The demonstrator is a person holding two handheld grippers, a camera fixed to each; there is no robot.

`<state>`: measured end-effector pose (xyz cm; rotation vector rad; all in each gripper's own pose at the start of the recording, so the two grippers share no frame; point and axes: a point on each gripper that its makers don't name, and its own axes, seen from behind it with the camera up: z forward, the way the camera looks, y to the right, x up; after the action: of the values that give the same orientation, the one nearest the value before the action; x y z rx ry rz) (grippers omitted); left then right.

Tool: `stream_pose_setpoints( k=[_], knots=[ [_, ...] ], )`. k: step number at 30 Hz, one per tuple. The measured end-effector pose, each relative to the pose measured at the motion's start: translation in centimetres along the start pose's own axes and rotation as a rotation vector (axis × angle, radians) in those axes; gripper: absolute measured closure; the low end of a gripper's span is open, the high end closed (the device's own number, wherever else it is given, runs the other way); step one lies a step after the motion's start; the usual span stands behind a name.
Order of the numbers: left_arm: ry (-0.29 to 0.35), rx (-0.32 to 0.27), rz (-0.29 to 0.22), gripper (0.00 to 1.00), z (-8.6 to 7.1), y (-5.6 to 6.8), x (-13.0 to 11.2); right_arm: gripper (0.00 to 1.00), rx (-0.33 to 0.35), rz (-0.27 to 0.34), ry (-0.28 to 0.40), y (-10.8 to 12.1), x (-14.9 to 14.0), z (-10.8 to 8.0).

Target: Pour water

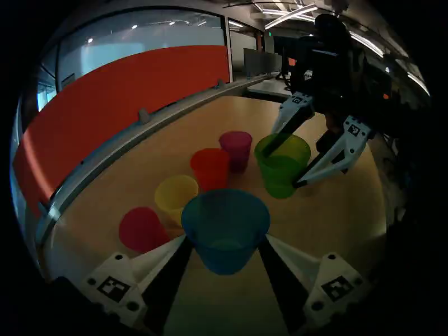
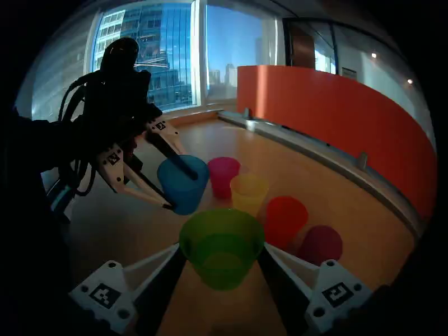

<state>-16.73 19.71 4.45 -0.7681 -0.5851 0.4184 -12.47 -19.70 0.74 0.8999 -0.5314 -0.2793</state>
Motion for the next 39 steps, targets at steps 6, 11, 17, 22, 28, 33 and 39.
stream_pose_setpoints(
  k=[6,11,17,22,28,33,39],
  knots=[
    [-0.048,-0.036,0.012,0.19,1.6,0.5,-0.8,0.12,0.013,0.002,-0.044,0.3,-1.4,0.9],
    [-0.073,-0.055,0.022,0.19,2.7,0.8,-1.3,0.12,0.023,-0.001,-0.064,0.4,-2.0,1.6],
    [-0.084,-0.065,0.015,0.19,3.6,0.8,-1.6,0.12,0.031,0.001,-0.072,0.5,-2.3,2.2],
    [-0.089,-0.07,0.015,0.19,4.1,0.8,-1.6,0.11,0.033,-0.003,-0.082,0.5,-2.6,2.5],
    [-0.096,-0.079,0.012,0.19,4.5,0.9,-1.7,0.11,0.041,-0.006,-0.094,0.4,-2.9,2.8],
    [-0.105,-0.082,0.014,0.19,4.8,1.0,-1.9,0.1,0.044,-0.007,-0.102,0.3,-3.2,3.0],
    [-0.11,-0.085,0.012,0.19,5.1,1.0,-2.1,0.1,0.043,-0.01,-0.107,0.4,-3.5,3.1]
  ],
)
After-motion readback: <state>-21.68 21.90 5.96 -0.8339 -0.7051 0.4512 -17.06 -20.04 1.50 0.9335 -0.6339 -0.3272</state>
